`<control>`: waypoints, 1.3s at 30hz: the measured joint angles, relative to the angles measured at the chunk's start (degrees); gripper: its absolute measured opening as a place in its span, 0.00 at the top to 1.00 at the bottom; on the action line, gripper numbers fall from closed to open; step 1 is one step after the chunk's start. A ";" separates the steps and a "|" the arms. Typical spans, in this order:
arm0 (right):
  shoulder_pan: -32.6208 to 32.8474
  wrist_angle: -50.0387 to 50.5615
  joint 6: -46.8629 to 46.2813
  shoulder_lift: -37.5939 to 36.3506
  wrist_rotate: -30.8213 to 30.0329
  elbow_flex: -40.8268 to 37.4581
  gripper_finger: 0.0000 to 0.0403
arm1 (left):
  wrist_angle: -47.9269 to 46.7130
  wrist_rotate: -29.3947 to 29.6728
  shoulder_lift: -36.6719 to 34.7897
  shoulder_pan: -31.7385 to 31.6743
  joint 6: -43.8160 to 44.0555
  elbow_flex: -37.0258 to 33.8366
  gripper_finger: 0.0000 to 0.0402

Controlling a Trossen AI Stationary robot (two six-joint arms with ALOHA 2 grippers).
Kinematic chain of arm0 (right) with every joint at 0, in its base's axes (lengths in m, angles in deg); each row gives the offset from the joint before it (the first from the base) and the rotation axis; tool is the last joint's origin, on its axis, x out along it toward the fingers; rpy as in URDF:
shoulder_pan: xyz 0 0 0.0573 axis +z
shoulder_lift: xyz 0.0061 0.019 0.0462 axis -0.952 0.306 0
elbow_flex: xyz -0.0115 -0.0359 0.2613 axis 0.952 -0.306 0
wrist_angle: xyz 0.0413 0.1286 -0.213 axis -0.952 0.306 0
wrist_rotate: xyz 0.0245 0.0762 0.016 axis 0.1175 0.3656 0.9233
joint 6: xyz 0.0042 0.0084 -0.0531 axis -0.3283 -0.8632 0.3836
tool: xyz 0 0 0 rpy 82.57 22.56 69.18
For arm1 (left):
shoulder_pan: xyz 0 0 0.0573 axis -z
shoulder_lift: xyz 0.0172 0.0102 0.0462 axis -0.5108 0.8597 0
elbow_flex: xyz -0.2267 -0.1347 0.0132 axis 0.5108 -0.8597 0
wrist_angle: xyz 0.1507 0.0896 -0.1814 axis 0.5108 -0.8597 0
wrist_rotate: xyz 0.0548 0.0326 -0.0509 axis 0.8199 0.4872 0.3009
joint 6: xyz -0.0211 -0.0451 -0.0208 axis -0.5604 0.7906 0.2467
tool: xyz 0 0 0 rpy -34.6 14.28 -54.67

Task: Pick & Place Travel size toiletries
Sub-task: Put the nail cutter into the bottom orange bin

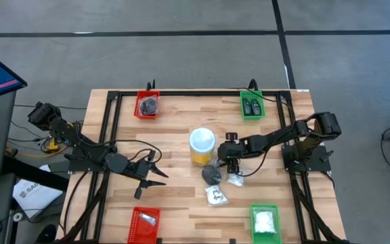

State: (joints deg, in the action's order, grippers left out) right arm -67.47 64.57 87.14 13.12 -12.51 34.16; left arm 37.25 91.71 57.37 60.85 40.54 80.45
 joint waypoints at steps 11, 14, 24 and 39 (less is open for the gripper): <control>0.04 -2.00 4.71 -0.04 0.08 1.45 0.54 | 0.00 0.00 0.00 0.00 0.00 0.00 0.71; -0.14 -1.91 4.72 -0.04 0.31 1.45 0.55 | 0.00 0.00 0.00 0.00 0.00 0.00 0.71; -1.07 -2.42 7.14 0.78 4.75 1.47 0.56 | 0.00 0.00 0.00 0.00 0.00 0.00 0.71; -1.88 -4.73 6.69 5.18 6.01 1.83 0.59 | -0.02 -0.02 0.01 0.00 0.00 0.02 0.71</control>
State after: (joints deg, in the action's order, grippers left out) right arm -69.35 59.84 93.83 18.30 -6.50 35.99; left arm 37.23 91.69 57.38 60.85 40.53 80.47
